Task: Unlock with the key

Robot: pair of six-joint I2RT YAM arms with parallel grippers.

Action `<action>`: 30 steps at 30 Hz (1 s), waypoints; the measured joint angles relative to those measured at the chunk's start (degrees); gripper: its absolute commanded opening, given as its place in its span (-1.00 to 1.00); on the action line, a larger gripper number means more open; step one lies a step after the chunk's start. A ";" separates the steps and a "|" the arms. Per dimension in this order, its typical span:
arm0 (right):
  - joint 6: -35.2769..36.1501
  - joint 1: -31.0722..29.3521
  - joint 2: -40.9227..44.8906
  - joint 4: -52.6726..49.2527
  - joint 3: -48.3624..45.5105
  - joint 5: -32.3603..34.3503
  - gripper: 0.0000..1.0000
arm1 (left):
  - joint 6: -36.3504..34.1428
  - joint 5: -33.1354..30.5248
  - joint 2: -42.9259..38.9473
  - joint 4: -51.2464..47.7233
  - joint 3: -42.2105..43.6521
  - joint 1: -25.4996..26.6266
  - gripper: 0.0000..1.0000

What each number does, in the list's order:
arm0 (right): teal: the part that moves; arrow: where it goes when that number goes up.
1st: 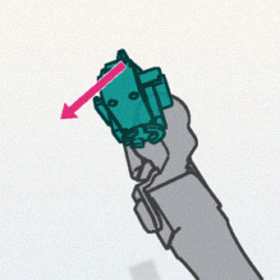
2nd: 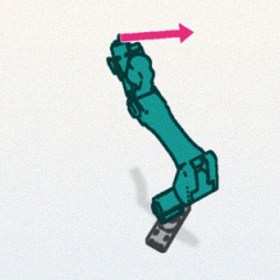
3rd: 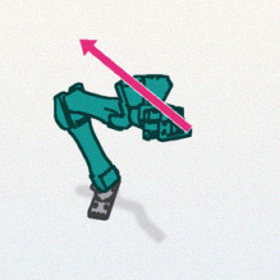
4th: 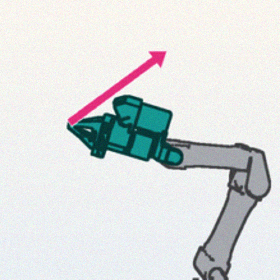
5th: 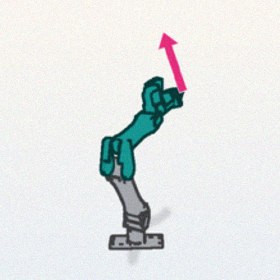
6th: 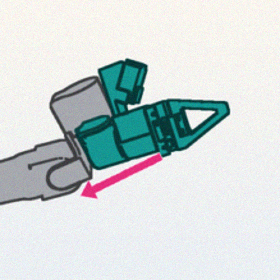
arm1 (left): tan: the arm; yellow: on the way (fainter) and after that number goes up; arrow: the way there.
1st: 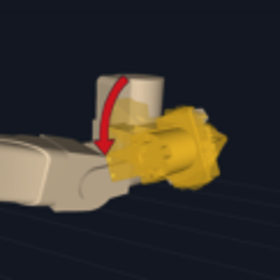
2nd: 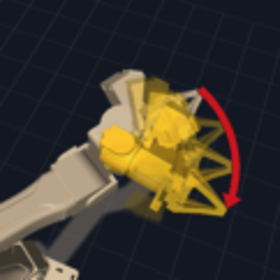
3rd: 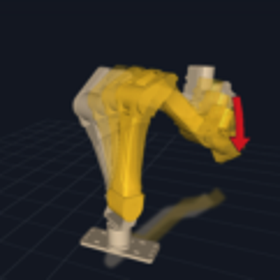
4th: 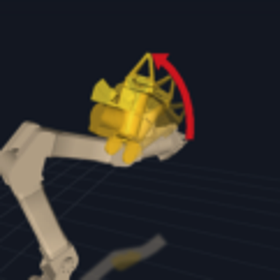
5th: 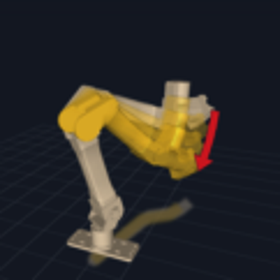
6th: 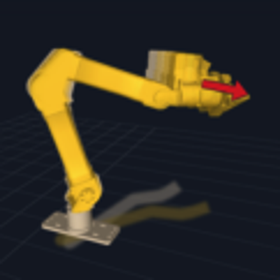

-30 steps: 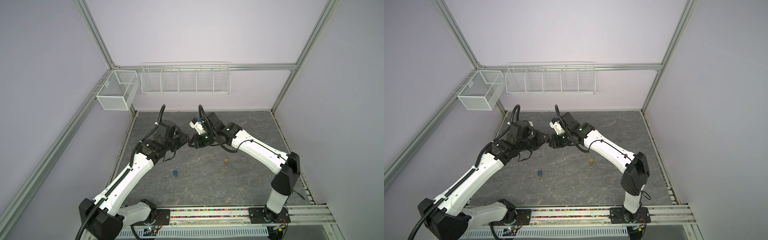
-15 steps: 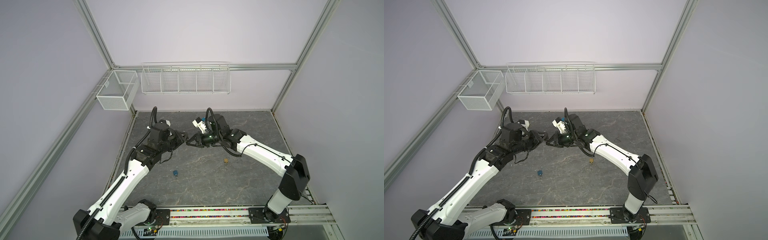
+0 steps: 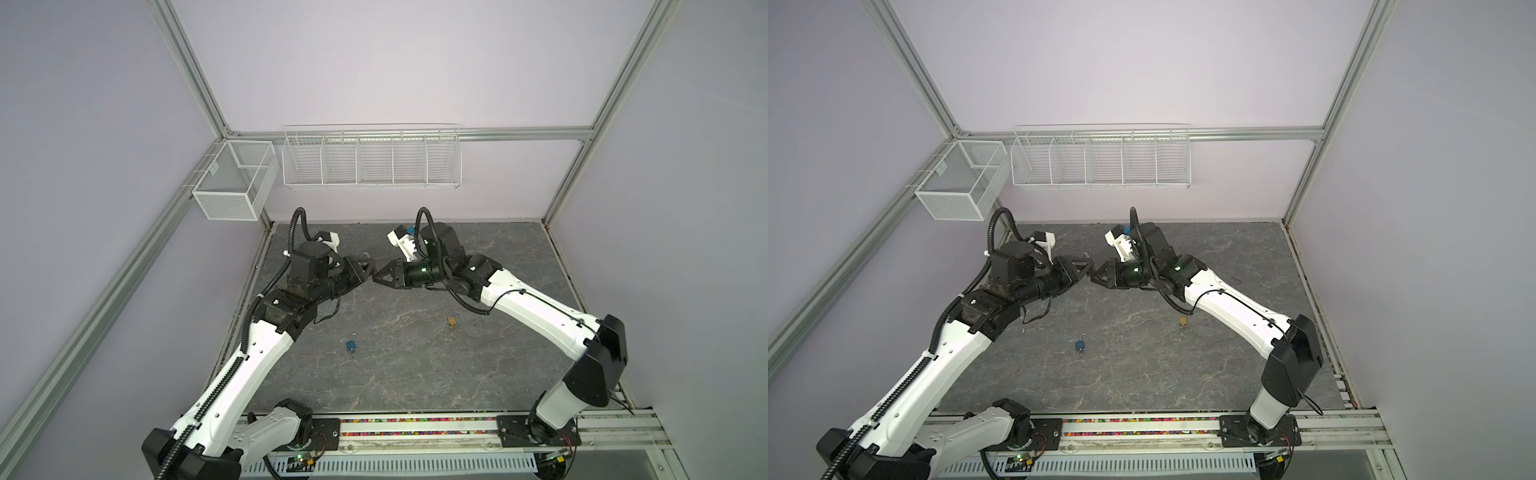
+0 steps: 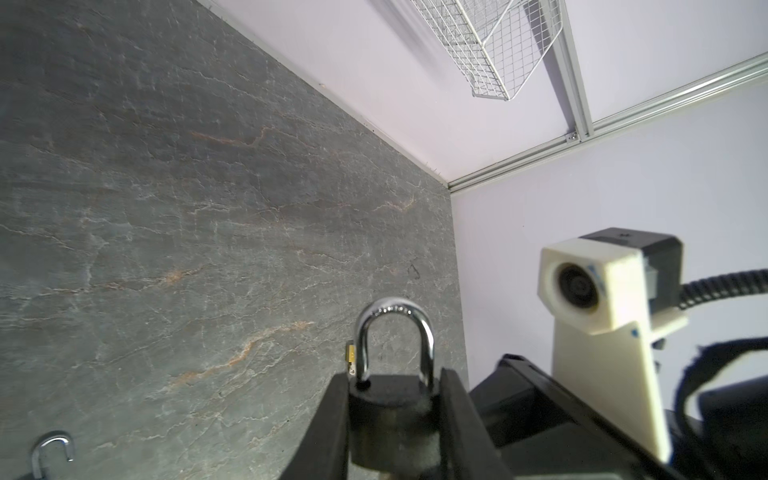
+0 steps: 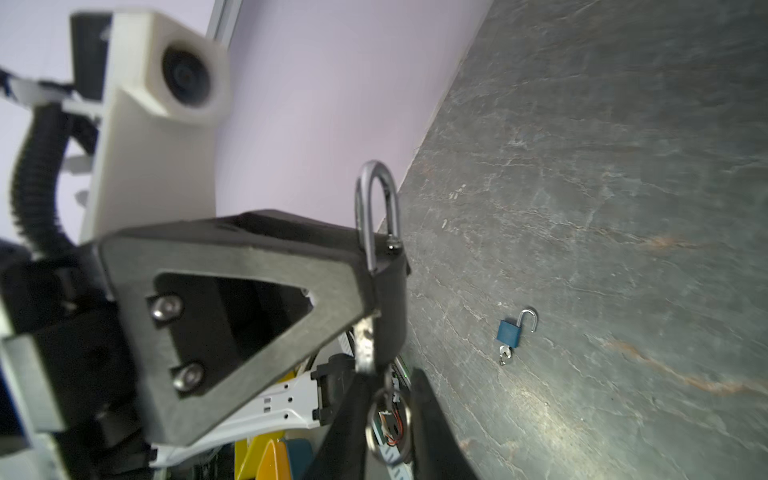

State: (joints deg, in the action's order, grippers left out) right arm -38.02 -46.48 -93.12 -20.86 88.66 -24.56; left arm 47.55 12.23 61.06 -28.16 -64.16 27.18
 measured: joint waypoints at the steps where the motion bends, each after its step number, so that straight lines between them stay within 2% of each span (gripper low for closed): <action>1: 1.44 0.04 1.18 -2.05 0.15 2.14 0.09 | -1.16 -1.22 -0.70 0.52 0.76 0.20 -1.00; 5: 6.32 0.20 4.57 -9.99 2.32 9.57 0.17 | -6.62 -7.43 -4.55 3.50 6.32 3.32 -1.00; 7: 8.81 0.20 4.96 -14.23 5.16 13.38 0.32 | -10.10 -11.02 -6.58 6.47 10.60 6.73 -1.00; 10: 11.58 0.04 4.66 -18.82 8.79 17.40 0.42 | -15.10 -15.06 -10.12 13.90 19.54 11.85 -1.00; 16: 15.58 -3.69 -2.75 -27.43 19.45 23.93 0.49 | -26.23 -21.68 -15.23 30.67 35.63 20.46 -1.00; 23: 17.07 -6.67 -12.26 -36.46 25.51 29.33 0.53 | -33.92 -26.21 -15.04 41.77 39.43 23.67 -1.00; 30: 17.51 -7.89 -16.09 -39.71 30.25 32.33 0.54 | -36.98 -27.52 -13.62 45.00 40.06 24.24 -1.00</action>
State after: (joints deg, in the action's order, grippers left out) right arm -20.51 -54.37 -109.21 -60.58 118.91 7.77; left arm 10.57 -15.29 47.44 16.84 -24.10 51.42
